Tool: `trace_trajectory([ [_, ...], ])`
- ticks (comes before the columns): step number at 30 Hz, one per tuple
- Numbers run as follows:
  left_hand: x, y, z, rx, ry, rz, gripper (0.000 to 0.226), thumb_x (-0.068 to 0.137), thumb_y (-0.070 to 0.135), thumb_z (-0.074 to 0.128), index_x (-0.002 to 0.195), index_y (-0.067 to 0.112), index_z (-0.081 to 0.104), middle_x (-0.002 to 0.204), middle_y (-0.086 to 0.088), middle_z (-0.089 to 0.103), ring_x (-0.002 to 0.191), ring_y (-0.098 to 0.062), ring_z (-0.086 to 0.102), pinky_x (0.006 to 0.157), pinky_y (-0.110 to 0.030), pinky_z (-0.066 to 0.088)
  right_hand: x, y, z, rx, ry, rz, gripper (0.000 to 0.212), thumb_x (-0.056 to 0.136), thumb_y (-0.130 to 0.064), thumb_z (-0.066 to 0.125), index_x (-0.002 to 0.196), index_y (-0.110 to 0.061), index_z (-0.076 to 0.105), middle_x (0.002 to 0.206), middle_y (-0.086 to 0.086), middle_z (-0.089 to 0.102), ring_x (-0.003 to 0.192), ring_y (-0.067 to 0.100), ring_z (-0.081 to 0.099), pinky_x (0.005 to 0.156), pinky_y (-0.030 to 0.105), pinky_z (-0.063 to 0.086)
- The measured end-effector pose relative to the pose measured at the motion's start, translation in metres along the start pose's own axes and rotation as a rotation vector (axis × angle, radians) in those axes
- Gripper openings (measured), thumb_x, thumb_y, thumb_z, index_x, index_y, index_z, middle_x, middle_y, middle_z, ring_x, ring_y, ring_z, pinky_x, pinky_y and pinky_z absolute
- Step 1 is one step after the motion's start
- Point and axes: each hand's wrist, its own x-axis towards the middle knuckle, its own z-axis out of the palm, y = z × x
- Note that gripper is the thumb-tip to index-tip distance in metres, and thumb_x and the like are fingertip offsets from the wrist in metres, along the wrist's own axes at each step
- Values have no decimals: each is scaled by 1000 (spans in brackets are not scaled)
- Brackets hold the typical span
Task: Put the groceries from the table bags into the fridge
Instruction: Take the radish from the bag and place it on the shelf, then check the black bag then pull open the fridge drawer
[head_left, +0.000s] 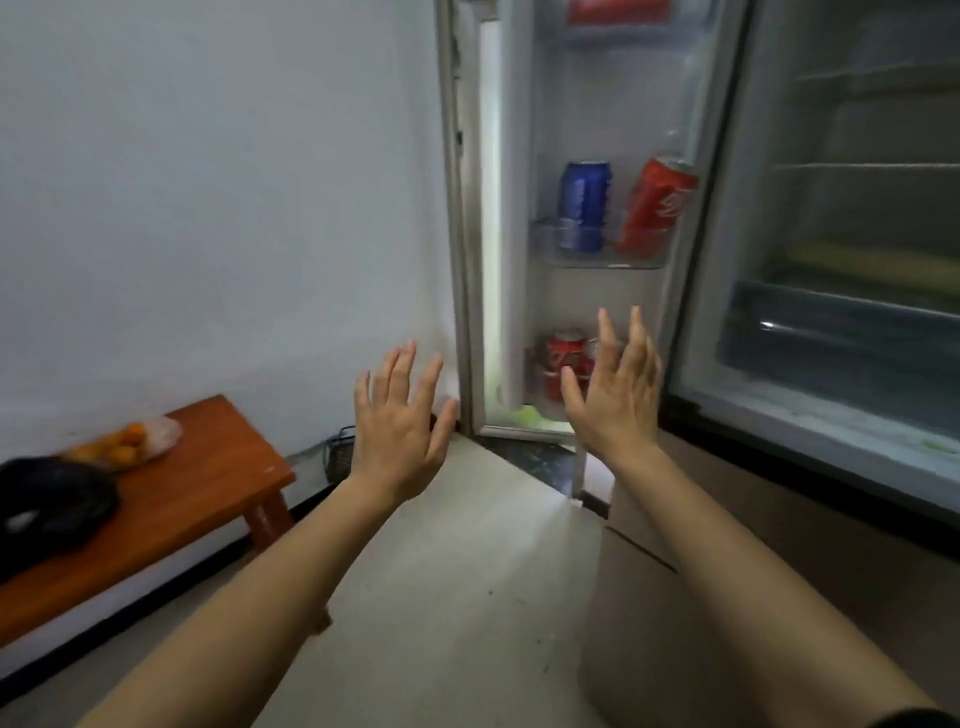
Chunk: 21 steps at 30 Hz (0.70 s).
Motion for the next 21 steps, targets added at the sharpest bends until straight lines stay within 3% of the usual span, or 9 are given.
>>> trace_trajectory([
  [5, -106, -177, -77, 182, -108, -194, 60, 99, 50, 30, 145, 14, 44, 154, -19, 38, 143, -36, 31, 112, -62, 28, -61, -178, 82, 73, -174, -173, 84, 87, -36, 65, 156, -13, 23, 161, 25, 17, 145, 43, 24, 117, 57, 25],
  [11, -201, -326, -149, 289, -152, -481, 67, 99, 54, 21, 151, 16, 39, 160, -14, 30, 148, -31, 25, 117, -57, 21, -116, -360, 155, 191, -359, -340, 78, 93, -41, 59, 156, -17, 20, 158, 22, 20, 142, 39, 29, 116, 54, 29],
  [16, -261, -421, -155, 311, -294, -695, 68, 99, 58, 13, 157, 22, 24, 165, -10, 15, 152, -27, 12, 121, -51, 14, -151, -458, 227, 252, -512, -448, 73, 93, -39, 55, 154, -13, 24, 155, 24, 31, 140, 39, 36, 112, 49, 35],
  [21, -289, -516, -145, 326, -425, -830, 66, 102, 56, 18, 159, 24, 13, 167, -9, 2, 154, -26, -1, 122, -53, 8, -156, -541, 318, 303, -651, -500, 70, 94, -38, 57, 152, -11, 31, 153, 20, 37, 139, 37, 38, 107, 49, 41],
])
